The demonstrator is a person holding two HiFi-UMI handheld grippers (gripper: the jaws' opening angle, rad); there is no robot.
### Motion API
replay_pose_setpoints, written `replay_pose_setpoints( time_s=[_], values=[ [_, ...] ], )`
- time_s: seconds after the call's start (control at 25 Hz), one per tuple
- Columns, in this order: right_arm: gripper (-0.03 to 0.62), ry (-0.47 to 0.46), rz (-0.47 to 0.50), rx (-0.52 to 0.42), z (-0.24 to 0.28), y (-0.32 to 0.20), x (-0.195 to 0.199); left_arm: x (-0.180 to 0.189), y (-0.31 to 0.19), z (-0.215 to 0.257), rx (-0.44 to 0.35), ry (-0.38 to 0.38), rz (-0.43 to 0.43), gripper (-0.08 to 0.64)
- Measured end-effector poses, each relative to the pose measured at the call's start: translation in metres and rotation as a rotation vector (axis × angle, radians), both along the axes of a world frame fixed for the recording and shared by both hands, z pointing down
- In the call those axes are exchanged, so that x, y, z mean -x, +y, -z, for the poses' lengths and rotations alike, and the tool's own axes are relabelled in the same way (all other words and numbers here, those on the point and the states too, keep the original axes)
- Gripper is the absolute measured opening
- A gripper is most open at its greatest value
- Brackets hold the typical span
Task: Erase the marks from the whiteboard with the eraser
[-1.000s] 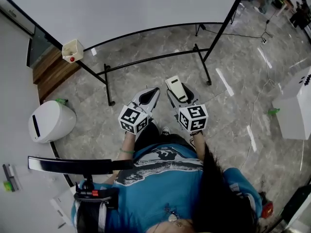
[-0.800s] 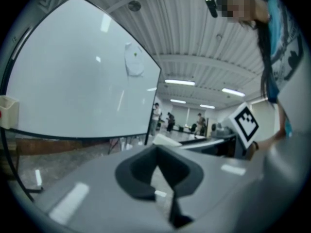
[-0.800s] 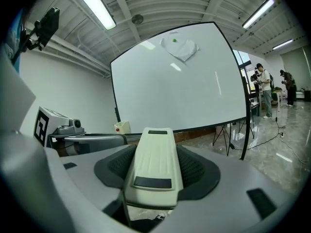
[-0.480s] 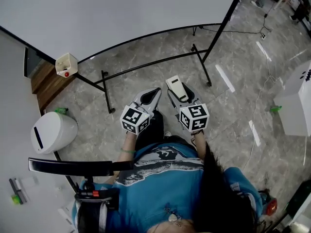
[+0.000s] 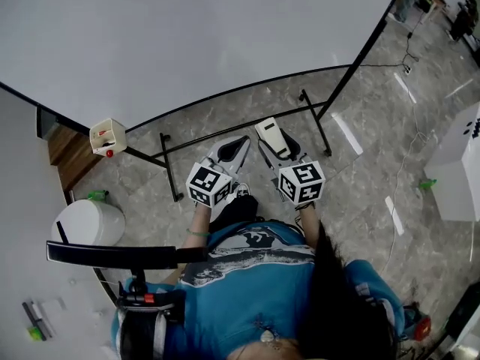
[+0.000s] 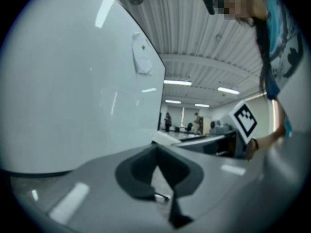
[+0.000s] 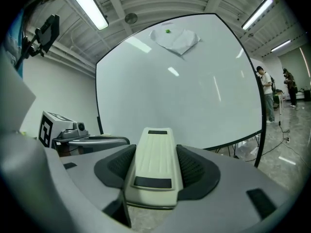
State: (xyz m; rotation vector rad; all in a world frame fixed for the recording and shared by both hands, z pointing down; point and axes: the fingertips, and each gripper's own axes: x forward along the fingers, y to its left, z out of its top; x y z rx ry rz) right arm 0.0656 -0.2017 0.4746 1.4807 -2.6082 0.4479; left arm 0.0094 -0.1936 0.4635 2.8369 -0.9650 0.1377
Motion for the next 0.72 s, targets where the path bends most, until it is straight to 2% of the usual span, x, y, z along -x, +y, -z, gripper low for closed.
replay_pose_setpoints(
  time_s=[0.2, 0.36, 0.56, 0.72],
  values=[
    [0.264, 0.0, -0.003, -0.035, 0.009, -0.057, 0.023, 0.019, -0.058, 0.001, -0.001, 0.008, -0.019, 0.002],
    [0.263, -0.01, -0.041, -0.115, 0.029, -0.099, 0.03, 0.034, -0.095, -0.003, 0.003, 0.009, -0.037, 0.002],
    [0.263, -0.003, -0.12, -0.26, 0.077, -0.155, 0.014, 0.045, -0.12, -0.01, 0.02, 0.025, -0.049, 0.002],
    [0.263, 0.01, -0.185, -0.394, 0.133, -0.193, -0.015, 0.043, -0.126, -0.013, 0.037, 0.028, -0.058, 0.002]
  ],
)
